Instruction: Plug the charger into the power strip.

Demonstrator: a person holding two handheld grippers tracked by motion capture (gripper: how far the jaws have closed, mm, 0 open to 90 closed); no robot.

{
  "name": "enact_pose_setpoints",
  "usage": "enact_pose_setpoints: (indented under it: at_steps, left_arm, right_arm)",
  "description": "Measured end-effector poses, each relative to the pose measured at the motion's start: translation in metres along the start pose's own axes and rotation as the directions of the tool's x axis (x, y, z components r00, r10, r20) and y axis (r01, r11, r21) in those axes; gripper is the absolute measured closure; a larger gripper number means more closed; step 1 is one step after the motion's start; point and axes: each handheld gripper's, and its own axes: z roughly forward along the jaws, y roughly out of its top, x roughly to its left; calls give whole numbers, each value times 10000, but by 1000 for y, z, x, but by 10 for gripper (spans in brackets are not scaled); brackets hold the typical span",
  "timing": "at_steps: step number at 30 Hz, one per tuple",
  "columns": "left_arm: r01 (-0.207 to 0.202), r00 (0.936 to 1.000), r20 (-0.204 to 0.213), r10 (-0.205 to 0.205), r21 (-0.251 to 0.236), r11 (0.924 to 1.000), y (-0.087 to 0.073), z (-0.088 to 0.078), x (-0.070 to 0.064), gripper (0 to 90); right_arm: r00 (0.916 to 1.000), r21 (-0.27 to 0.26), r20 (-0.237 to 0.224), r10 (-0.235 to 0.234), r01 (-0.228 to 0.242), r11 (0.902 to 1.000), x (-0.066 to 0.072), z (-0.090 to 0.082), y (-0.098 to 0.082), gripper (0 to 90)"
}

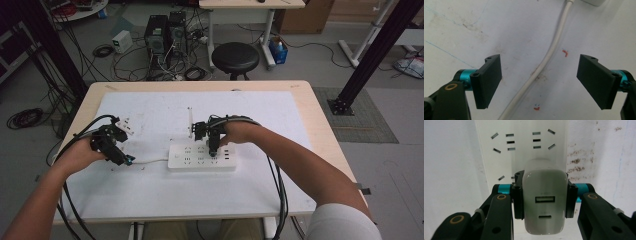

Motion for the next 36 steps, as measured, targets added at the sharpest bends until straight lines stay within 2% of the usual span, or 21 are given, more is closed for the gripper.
enact_pose_setpoints:
  at_steps: [3, 4, 5, 11, 14, 15, 17, 18, 19, 21, 23, 24, 27, 28, 30, 31, 32, 33, 34, 35, 36]
  left_arm:
    - [-41, 10000, -18, 41, 30, 10000, 0, 0, -1, 201]
    - [19, 10000, -5, -19, -9, 10000, 0, 0, -1, 201]
    - [-119, 9999, 4, 119, 64, 9999, 0, 0, -1, 201]
    - [-36, 10000, -35, 36, -37, 10000, -2, -1, -3, 201]
    - [-5, 10000, -31, 5, -29, 10000, -4, 0, -2, 201]
    - [28, 10000, -19, -28, -27, 10000, -4, 1, -2, 201]
    - [-25, 10000, -10, 25, -2, 10000, -4, 1, -3, 201]
    - [-38, 10000, -19, 38, -34, 10000, -5, 1, -3, 201]
    - [-40, 10000, -26, 39, -65, 10000, -5, 1, -3, 201]
    - [32, 10000, -50, -32, -90, 10000, -6, 0, -2, 201]
    - [65, 10000, -52, -66, -221, 9997, -7, -1, -1, 201]
    - [80, 9999, -64, -82, -253, 9996, -7, -1, -1, 201]
    - [120, 9999, -39, -122, -357, 9993, -6, -1, -1, 201]
    - [42, 10000, -40, -43, -319, 9995, -5, -1, -1, 201]
    - [-17, 10000, -27, 16, -349, 9994, -5, -1, -2, 201]
    - [31, 10000, -15, -32, -366, 9993, -5, -1, -3, 201]
    - [31, 10000, -15, -32, -366, 9993, -5, -1, -3, 201]
    - [-11, 10000, -7, 10, -381, 9993, -4, -2, -3, 201]
    - [21, 10000, 21, -20, -412, 9992, -5, -2, -3, 201]
    - [15, 10000, 12, -15, -417, 9991, -4, -2, -3, 201]
    - [12, 10000, 23, -11, -421, 9991, -4, -2, -3, 201]
  right_arm:
    - [9997, -23, 236, 50, -49, 10000, 5, 0, -1, 623]
    - [9995, -48, 309, -66, 68, 10000, 5, 1, 0, 622]
    - [9992, 10, 379, -127, 126, 9999, 6, 1, 0, 622]
    - [9997, -120, 231, -103, 105, 9999, 4, 1, -2, 619]
    - [9995, -494, 256, -163, 175, 9986, 4, 2, -6, 613]
    - [9997, -516, 202, -132, 142, 9986, 4, 3, -7, 596]
    - [9989, -564, 413, -200, 224, 9982, 3, 5, -10, 483]
    - [9995, -854, 327, -37, 65, 9963, 2, 4, -14, 397]
    - [9990, -1182, 236, 378, -347, 9924, 0, 0, -17, 351]
    - [9940, -1888, 17, 1089, -1067, 9762, -5, -10, -24, 288]
    - [9874, -2485, -256, 1562, -1577, 9557, -9, -21, -32, 246]
    - [9853, -2901, -315, 1677, -1696, 9418, -11, -26, -36, 218]
    - [9782, -3594, -480, 2019, -2055, 9103, -13, -36, -46, 213]
    - [9763, -3727, -451, 2119, -2132, 9031, -13, -39, -49, 186]
    - [9634, -3832, -294, 2664, -2570, 8872, -13, -43, -56, 163]
    - [9524, -3927, -236, 3041, -2885, 8732, -13, -45, -59, 163]
    - [9524, -3927, -236, 3041, -2885, 8732, -13, -45, -59, 163]
    - [9354, -4048, -313, 3522, -3341, 8512, -14, -48, -65, 160]
    - [9240, -4237, -556, 3782, -3648, 8291, -14, -51, -77, 106]
    - [9227, -4312, -560, 3813, -3668, 8243, -13, -53, -82, 106]
    - [9143, -4221, -613, 4004, -3872, 8197, -12, -54, -86, 106]
